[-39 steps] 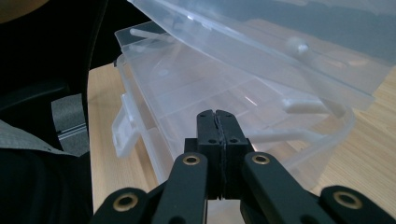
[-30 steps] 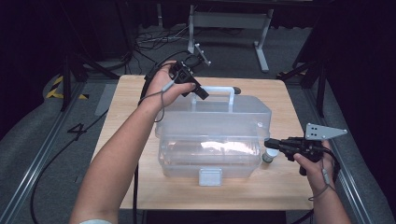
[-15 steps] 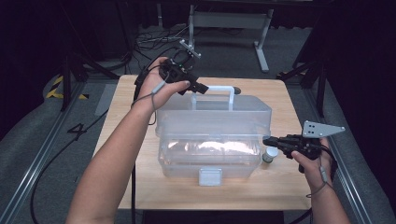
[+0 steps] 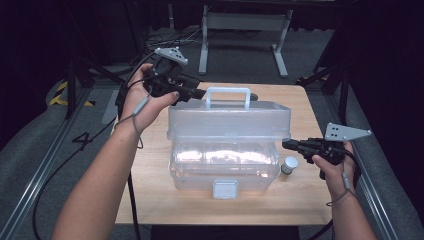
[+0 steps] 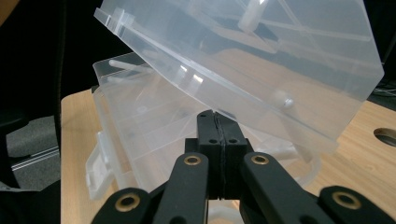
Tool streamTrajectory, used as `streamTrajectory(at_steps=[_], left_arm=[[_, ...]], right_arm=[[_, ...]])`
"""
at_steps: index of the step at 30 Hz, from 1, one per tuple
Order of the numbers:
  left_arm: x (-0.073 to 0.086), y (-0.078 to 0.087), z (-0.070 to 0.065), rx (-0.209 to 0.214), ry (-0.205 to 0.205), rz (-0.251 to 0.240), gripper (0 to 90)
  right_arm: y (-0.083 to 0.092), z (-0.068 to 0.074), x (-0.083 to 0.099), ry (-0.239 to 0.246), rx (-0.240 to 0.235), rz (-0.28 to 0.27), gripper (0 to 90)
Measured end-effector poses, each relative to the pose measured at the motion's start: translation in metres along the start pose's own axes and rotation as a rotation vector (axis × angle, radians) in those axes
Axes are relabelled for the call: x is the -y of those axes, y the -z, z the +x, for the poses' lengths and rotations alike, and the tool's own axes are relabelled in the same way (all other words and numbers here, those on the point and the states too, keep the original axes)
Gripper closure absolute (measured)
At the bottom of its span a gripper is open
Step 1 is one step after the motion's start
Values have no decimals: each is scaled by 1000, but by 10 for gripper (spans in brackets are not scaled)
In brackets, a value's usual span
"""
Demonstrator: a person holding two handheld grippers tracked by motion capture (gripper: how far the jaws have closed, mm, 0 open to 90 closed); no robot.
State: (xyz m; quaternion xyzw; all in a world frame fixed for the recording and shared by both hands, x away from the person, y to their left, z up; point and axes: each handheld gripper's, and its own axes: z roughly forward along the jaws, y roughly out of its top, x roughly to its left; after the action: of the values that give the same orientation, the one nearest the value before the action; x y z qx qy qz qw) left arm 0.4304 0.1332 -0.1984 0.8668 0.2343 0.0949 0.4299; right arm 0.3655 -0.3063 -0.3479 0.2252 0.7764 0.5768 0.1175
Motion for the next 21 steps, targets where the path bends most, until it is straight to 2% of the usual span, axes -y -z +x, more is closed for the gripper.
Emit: streamTrajectory(at_steps=[4, 5, 6, 7, 9, 10, 13, 19, 20, 21], left_arm=[[8, 11, -9, 2, 17, -14, 656], [13, 17, -13, 13, 43, -28, 690], [13, 17, -13, 13, 43, -28, 707], [15, 21, -14, 27, 59, -47, 707], [22, 26, -18, 28, 62, -117, 733], [25, 29, -21, 30, 64, -131, 745], [29, 32, -26, 22, 55, -103, 765], [42, 38, -35, 20, 85, -106, 786], [48, 39, -37, -5, 93, -113, 779], [48, 39, -37, -5, 93, -113, 775]], right_arm=[[-1, -3, -5, -1, 8, -14, 900], [-1, -5, -6, -6, 11, -20, 900], [-1, -5, -6, -6, 11, -20, 900], [-1, -5, -8, -7, 15, -22, 900], [-2, -7, -10, -9, 17, -27, 900], [-2, -8, -11, -8, 20, -29, 900], [-4, -12, -16, -13, 22, -42, 900], [-5, -16, -20, -17, 26, -57, 900], [-6, -17, -21, -24, 26, -63, 900], [-6, -17, -21, -24, 26, -63, 900]])
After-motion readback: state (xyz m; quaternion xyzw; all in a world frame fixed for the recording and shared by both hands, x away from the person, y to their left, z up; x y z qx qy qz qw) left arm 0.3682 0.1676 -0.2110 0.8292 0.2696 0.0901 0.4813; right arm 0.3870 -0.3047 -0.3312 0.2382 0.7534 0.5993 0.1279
